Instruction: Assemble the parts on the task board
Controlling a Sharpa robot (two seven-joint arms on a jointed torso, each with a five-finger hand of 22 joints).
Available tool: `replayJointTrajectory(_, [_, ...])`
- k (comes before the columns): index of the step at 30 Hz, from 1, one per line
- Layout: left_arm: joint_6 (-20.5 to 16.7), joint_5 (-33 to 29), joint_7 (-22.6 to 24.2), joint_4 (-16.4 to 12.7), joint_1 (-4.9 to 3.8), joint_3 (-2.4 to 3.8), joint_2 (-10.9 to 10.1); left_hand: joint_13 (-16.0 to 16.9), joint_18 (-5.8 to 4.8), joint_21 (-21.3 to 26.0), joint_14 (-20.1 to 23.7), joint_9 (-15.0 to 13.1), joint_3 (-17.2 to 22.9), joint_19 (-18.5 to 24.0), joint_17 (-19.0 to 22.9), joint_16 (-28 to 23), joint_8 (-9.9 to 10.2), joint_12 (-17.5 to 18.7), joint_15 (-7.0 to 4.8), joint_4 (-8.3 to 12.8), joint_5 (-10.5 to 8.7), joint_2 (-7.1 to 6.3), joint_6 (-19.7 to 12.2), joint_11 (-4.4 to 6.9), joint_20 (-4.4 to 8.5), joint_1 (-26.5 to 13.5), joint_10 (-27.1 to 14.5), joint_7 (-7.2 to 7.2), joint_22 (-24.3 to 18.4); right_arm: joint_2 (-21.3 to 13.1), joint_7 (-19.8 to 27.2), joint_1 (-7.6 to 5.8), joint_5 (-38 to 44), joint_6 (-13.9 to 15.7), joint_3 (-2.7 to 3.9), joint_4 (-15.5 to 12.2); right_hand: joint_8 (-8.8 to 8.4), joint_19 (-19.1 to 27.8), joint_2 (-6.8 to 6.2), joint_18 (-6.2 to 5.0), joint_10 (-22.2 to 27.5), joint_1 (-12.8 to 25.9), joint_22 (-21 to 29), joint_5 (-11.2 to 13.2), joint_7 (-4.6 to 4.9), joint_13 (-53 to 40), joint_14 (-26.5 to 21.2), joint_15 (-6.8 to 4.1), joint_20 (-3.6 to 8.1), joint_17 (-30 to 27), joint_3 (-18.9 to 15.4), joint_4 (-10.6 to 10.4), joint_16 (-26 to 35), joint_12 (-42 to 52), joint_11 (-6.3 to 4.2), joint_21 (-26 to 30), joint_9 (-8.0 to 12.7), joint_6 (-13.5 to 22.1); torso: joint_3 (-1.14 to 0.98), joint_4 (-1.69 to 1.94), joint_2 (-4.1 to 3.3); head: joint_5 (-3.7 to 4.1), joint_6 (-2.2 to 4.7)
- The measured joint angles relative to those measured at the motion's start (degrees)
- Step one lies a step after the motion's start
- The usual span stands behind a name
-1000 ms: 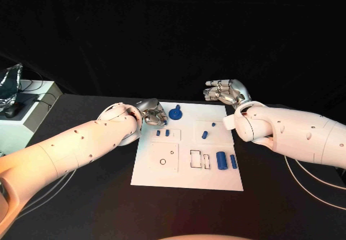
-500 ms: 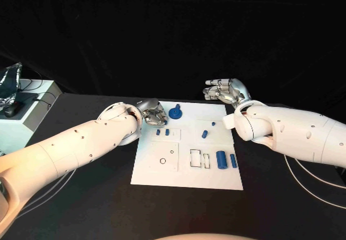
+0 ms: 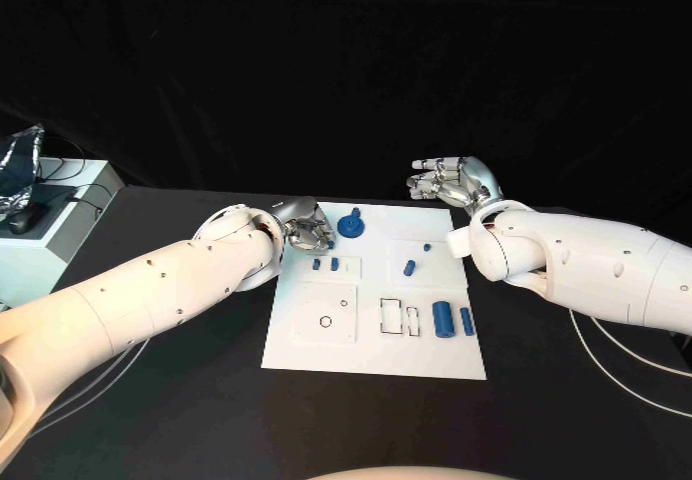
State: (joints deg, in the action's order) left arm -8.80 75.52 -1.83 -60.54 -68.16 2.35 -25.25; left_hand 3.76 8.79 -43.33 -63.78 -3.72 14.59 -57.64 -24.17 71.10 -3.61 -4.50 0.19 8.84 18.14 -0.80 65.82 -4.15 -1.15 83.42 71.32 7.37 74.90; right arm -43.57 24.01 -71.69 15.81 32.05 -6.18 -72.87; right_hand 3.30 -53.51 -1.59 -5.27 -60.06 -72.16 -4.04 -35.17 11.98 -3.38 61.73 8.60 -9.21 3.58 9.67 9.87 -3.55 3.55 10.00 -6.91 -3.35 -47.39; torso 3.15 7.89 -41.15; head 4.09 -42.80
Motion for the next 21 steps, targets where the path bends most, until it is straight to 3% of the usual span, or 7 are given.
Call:
replayJointTrajectory(9, [0.0,0.0,0.0,-0.2,-0.01,-0.09,-0.2,0.0,-0.03,0.0,0.6,0.0,-2.1,0.3,0.0,0.2,0.0,-3.2,0.12,0.5,0.00,0.33,-0.3,-0.14,0.15,0.3,-2.3,-0.30,0.0,-0.1,0.0,0.00,0.0,0.0,0.00,0.0,0.00,0.0,0.00,0.00,0.0,0.0,0.0,0.0,0.00,0.0,0.0,0.00,0.00,0.0,0.0,0.0,0.0,0.0,0.00,0.0,0.0,0.0,0.00,-0.03,0.01,-0.04,-0.03])
replayJointTrajectory(21, [0.1,0.1,-0.2,-0.5,-0.03,-0.14,-0.4,0.0,-0.04,0.0,0.6,0.1,-2.7,0.3,0.2,0.5,0.0,-4.1,0.12,0.5,0.00,0.33,-0.3,-0.15,0.14,0.3,-2.7,-0.31,0.0,-0.1,0.0,0.00,0.0,0.0,0.00,0.0,0.00,0.0,0.00,0.00,0.0,0.0,0.0,0.0,0.00,0.0,0.0,0.00,0.00,0.0,0.0,0.0,0.0,0.0,0.00,0.0,0.0,0.0,-0.03,-0.07,0.01,-0.07,-0.12])
